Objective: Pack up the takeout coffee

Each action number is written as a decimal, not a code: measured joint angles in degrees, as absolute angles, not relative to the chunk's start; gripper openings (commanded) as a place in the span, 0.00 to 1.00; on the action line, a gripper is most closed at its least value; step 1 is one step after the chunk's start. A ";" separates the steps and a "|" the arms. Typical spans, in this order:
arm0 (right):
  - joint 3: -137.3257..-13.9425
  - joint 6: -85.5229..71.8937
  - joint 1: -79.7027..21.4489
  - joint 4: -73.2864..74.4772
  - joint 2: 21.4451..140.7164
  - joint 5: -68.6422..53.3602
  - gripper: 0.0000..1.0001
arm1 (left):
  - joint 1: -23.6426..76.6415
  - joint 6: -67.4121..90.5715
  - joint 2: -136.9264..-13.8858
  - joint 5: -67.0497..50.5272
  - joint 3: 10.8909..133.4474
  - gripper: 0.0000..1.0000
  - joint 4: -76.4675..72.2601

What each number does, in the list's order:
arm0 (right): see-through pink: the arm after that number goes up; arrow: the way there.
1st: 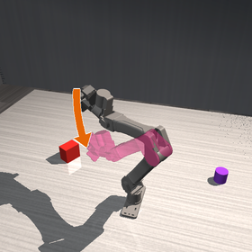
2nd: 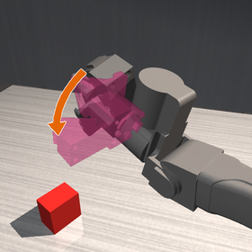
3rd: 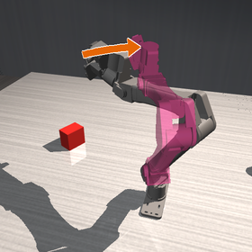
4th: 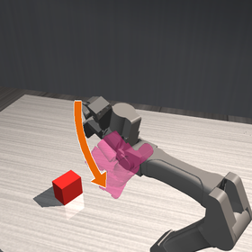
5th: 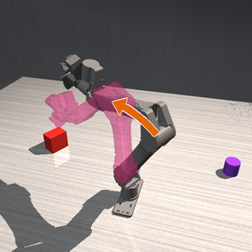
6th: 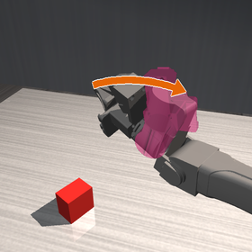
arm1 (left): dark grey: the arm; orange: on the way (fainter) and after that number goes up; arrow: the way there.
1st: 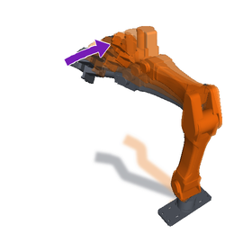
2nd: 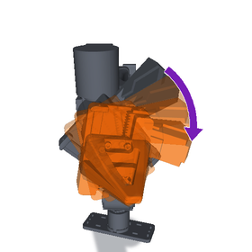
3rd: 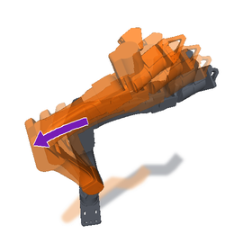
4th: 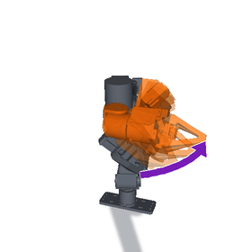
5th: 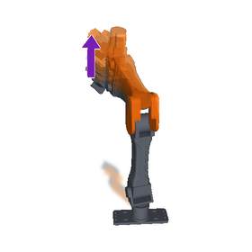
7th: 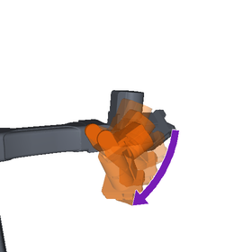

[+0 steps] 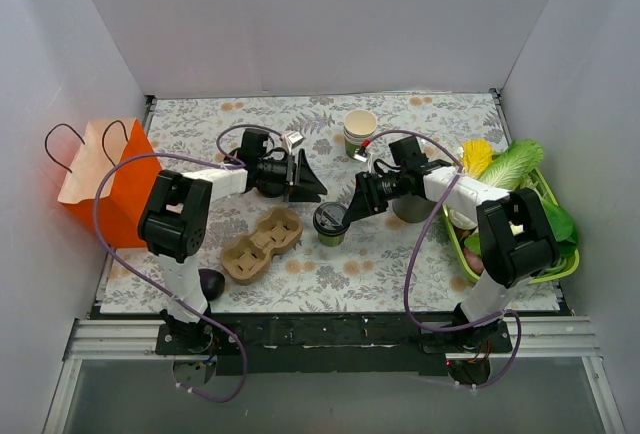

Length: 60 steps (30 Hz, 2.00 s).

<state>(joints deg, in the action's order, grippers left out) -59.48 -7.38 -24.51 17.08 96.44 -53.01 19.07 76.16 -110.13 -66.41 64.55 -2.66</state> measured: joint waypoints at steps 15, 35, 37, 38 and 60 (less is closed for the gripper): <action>-59.48 -7.38 -24.51 17.10 96.47 -53.01 0.50 | 19.11 73.30 -106.15 -71.44 56.36 0.62 1.26; -59.88 -7.46 -24.51 17.47 97.21 -53.60 0.50 | 19.07 58.28 -108.53 -77.10 57.04 0.57 7.38; -59.88 -7.49 -24.51 17.50 97.25 -53.78 0.50 | 19.07 57.56 -108.75 -77.43 57.14 0.56 7.49; -59.88 -7.51 -24.51 17.50 97.25 -53.78 0.50 | 19.07 57.30 -108.75 -77.45 57.14 0.56 7.53; -60.66 -8.84 -24.38 17.47 99.11 -55.31 0.50 | 19.27 53.78 -106.61 -73.41 56.34 0.56 12.05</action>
